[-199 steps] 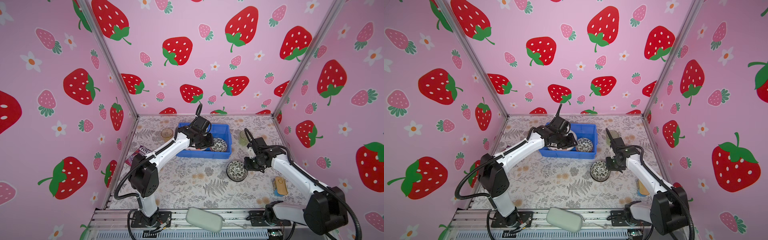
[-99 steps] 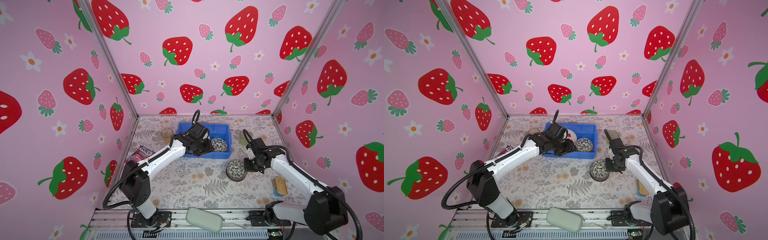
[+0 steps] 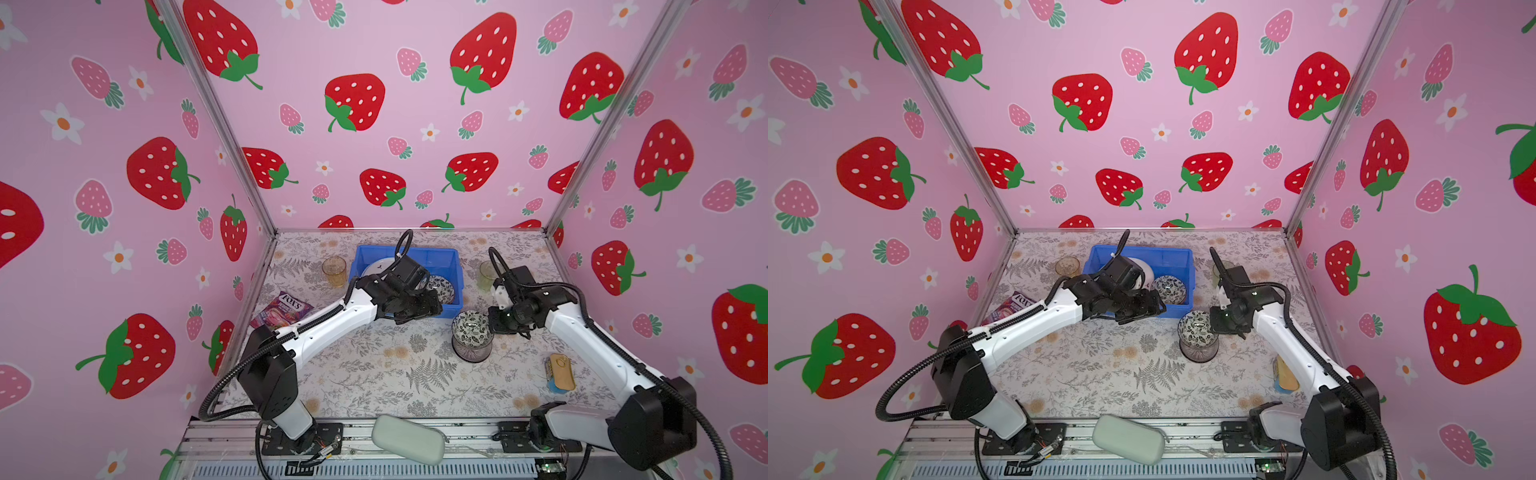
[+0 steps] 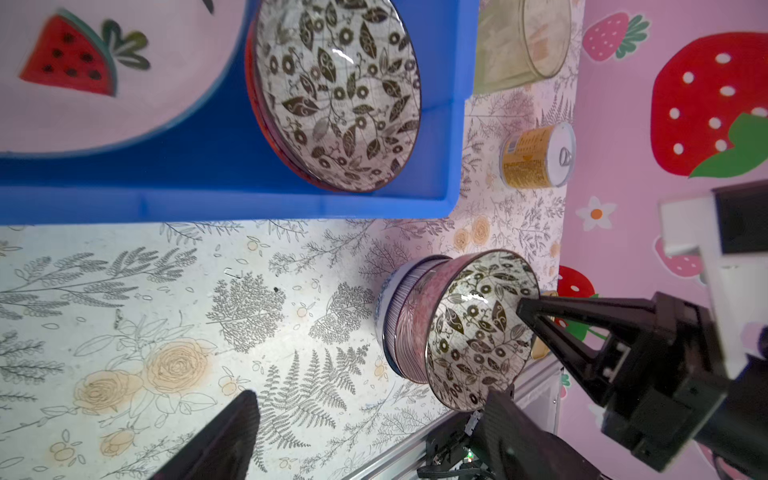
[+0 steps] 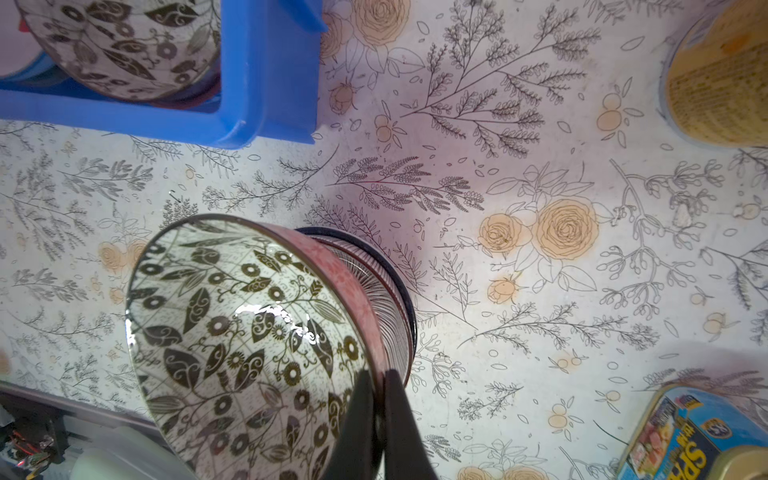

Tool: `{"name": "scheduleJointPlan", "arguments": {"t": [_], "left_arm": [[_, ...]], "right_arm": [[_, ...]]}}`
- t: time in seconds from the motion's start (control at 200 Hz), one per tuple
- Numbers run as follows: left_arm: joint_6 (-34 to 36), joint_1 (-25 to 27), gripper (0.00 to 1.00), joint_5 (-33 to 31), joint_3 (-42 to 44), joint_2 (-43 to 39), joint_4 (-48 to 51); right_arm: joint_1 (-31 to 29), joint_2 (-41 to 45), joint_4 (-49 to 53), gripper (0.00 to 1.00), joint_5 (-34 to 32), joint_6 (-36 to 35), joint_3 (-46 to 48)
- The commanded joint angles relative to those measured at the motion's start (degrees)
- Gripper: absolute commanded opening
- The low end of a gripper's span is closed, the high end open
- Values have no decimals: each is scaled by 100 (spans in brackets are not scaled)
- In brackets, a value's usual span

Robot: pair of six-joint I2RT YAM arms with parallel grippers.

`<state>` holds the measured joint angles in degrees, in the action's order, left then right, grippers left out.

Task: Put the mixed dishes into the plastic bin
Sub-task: 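Move the left gripper back to the stack while right grips the pink bowl rim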

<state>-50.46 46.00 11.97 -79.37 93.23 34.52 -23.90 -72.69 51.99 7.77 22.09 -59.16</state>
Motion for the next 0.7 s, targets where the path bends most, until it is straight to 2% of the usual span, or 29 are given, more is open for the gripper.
{"name": "scheduleJointPlan", "arguments": {"t": [0.0, 0.155, 0.295, 0.695], "left_arm": [[-153, 214, 88, -138, -264, 182, 36], [-171, 436, 87, -122, -578, 559, -7], [-115, 552, 82, -89, -928, 914, 33], [29, 605, 54, -183, -1272, 1320, 283]], "right_arm": [[-27, 85, 221, 3, 259, -129, -319], [-27, 78, 311, 3, 432, -179, -497], [-27, 105, 292, 3, 627, -178, -559], [-71, -31, 261, 3, 779, -222, -818]]}}
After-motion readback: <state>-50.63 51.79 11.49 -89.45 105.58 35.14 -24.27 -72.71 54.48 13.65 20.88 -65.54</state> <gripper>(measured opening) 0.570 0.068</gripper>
